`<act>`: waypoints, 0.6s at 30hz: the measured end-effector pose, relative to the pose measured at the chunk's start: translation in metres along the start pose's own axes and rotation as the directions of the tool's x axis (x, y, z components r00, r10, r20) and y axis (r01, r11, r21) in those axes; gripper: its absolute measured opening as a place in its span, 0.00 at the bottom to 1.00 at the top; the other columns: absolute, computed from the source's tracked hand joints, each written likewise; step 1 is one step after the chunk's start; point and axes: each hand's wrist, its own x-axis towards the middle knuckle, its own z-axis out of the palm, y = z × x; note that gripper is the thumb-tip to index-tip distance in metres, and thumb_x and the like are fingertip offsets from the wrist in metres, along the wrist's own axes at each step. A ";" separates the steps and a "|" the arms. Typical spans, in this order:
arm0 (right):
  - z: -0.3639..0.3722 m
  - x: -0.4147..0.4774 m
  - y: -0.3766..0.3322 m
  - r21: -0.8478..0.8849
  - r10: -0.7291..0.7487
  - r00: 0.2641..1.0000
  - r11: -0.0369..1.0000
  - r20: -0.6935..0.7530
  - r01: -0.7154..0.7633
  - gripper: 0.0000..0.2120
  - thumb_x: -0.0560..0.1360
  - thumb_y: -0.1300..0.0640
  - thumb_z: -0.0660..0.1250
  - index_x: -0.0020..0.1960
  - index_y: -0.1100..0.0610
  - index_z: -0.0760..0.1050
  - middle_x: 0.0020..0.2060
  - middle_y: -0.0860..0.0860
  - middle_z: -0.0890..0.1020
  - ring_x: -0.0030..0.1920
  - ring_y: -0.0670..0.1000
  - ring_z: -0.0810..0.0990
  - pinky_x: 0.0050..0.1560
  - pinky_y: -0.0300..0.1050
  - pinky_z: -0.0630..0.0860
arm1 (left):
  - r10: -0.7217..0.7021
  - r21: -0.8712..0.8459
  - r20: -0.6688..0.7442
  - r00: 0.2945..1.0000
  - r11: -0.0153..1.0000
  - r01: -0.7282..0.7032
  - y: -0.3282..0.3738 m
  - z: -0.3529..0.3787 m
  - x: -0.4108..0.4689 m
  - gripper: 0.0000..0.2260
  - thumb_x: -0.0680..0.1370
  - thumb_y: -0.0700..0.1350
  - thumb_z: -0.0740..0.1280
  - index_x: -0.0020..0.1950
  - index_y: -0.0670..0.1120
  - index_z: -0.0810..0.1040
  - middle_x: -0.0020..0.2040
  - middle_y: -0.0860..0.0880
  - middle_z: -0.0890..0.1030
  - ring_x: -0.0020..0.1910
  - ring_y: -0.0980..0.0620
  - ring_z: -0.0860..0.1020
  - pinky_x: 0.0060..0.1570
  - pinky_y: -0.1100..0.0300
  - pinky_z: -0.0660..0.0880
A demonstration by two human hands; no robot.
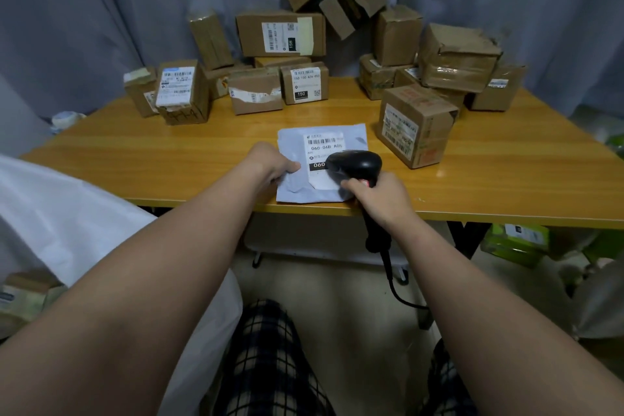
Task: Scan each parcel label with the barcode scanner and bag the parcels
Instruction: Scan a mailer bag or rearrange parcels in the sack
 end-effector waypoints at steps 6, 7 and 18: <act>-0.001 -0.020 0.014 0.126 -0.125 0.988 0.983 -0.088 0.135 0.16 0.70 0.48 0.73 0.31 0.51 0.70 0.26 0.46 0.73 0.32 0.51 0.75 0.38 0.48 0.70 | 0.194 -0.451 -0.179 0.965 0.855 -0.256 -0.028 0.003 -0.007 0.03 0.80 0.38 0.65 0.46 0.43 0.76 0.37 0.43 0.78 0.31 0.51 0.78 0.33 0.62 0.78; 0.000 -0.023 0.012 0.170 -0.135 0.984 0.973 -0.120 0.155 0.16 0.70 0.49 0.74 0.31 0.51 0.70 0.26 0.45 0.72 0.31 0.48 0.74 0.37 0.46 0.69 | 0.197 -0.489 -0.202 0.959 0.829 -0.273 -0.032 0.005 -0.008 0.05 0.80 0.38 0.65 0.44 0.44 0.75 0.37 0.43 0.78 0.31 0.52 0.79 0.33 0.62 0.78; -0.005 -0.052 -0.021 0.103 -0.304 0.901 0.931 -0.309 0.349 0.15 0.69 0.44 0.73 0.34 0.45 0.67 0.26 0.42 0.72 0.31 0.46 0.74 0.34 0.42 0.70 | 0.264 -0.534 -0.292 0.919 0.752 -0.386 -0.045 0.017 -0.025 0.05 0.79 0.40 0.66 0.44 0.45 0.78 0.35 0.47 0.77 0.30 0.56 0.73 0.33 0.65 0.74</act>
